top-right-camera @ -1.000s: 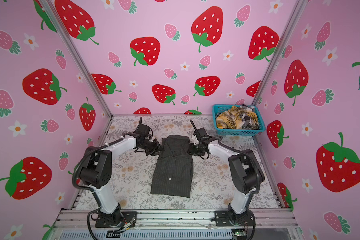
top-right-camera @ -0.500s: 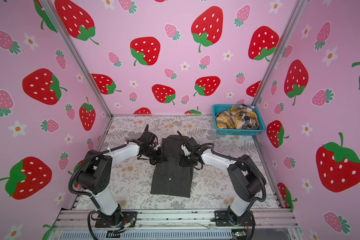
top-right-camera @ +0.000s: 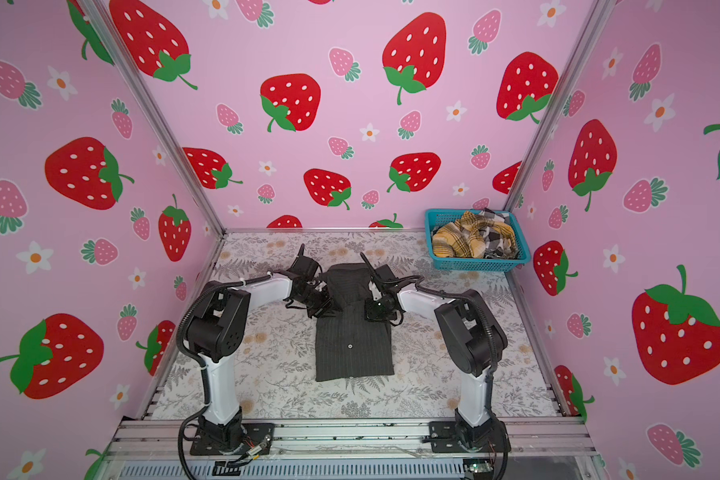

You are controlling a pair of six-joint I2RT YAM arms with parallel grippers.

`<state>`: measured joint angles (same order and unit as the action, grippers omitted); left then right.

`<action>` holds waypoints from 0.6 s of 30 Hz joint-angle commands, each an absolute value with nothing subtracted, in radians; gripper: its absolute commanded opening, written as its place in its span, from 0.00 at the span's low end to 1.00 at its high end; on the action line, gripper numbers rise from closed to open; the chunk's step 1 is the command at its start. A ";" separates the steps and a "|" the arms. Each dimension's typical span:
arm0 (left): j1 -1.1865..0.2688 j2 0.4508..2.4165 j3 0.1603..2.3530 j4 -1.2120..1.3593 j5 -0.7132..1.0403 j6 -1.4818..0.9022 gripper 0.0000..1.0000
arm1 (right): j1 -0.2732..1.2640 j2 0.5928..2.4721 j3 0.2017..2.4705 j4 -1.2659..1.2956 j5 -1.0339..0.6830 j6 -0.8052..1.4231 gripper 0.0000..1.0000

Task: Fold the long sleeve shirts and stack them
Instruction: 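Draw both grippers back toward the folded shirt's near edge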

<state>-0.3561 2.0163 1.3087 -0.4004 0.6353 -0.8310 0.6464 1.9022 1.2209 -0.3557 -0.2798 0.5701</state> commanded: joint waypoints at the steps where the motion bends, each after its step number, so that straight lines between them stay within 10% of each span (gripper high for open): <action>1: -0.329 1.875 1.363 -0.441 0.623 -0.791 0.36 | 0.636 1.859 1.286 -0.441 -0.240 0.496 0.33; 8: -0.324 1.437 1.195 -0.574 0.504 -0.654 0.56 | 0.647 1.549 1.120 -0.522 -0.180 0.501 0.73; 18: -0.354 1.178 0.687 -0.482 0.688 -0.945 0.74 | 0.647 1.321 0.796 -0.533 -0.276 0.602 0.78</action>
